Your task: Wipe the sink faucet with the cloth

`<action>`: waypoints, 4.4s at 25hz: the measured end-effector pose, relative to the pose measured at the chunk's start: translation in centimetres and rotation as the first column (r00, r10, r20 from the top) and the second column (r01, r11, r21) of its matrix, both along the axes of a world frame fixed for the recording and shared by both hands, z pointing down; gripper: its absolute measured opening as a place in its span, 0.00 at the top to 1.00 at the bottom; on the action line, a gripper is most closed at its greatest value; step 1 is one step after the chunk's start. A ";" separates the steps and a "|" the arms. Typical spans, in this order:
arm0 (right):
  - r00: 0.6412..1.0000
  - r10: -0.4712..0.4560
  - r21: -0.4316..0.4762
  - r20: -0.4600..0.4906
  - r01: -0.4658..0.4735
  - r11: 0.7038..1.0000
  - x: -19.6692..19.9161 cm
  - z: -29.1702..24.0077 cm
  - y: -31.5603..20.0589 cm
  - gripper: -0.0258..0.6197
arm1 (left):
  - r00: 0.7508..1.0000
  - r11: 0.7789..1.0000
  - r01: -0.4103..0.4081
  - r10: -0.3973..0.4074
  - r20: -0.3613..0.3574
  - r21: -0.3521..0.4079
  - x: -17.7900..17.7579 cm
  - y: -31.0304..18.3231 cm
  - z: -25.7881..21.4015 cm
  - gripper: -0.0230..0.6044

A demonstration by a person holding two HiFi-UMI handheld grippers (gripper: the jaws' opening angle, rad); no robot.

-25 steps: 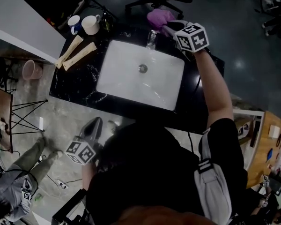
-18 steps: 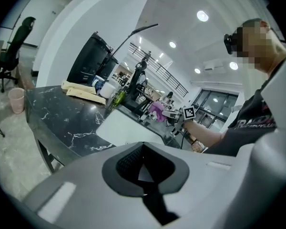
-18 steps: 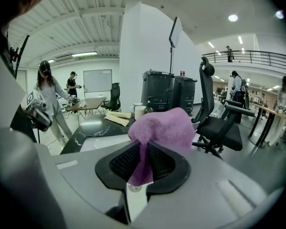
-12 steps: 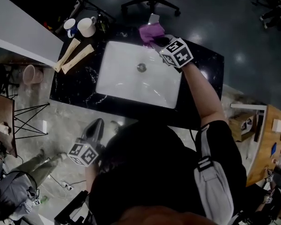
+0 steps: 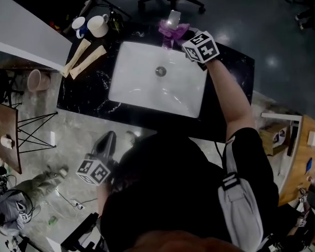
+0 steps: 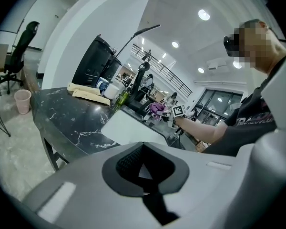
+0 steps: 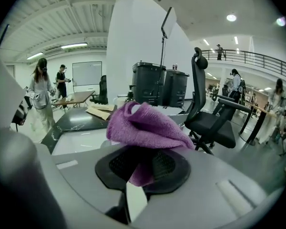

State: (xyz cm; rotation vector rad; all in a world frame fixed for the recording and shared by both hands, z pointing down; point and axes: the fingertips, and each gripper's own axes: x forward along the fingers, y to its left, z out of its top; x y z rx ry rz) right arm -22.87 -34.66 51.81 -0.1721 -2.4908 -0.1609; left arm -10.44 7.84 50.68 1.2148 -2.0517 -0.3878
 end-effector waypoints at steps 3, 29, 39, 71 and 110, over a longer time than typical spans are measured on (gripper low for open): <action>0.997 -0.076 -0.035 0.015 0.076 0.996 2.4 -0.4 3.5 0.86 | 0.999 0.999 -0.036 0.036 0.008 -0.003 0.1 -0.6 -0.1 0.98; 0.983 0.065 0.004 -0.172 -0.065 0.998 -1.2 10.6 -1.2 0.86 | 0.997 0.995 0.069 -0.072 -0.037 -0.072 1.6 0.5 2.0 0.98; 0.984 0.180 -0.022 0.017 -0.179 0.984 0.9 3.4 -3.5 0.86 | 0.999 0.997 0.032 -0.033 -0.015 -0.065 1.5 0.3 1.4 0.98; 0.949 0.285 -0.456 0.134 -0.196 0.868 -2.2 -0.6 -8.1 0.86 | 0.997 0.993 0.063 -0.067 -0.030 -0.099 2.6 -0.4 1.7 0.98; 0.984 0.034 -0.718 0.177 0.105 0.688 1.8 -3.4 -7.2 0.86 | 0.998 0.990 -0.039 0.032 -0.057 -0.135 -2.2 -2.2 1.8 0.98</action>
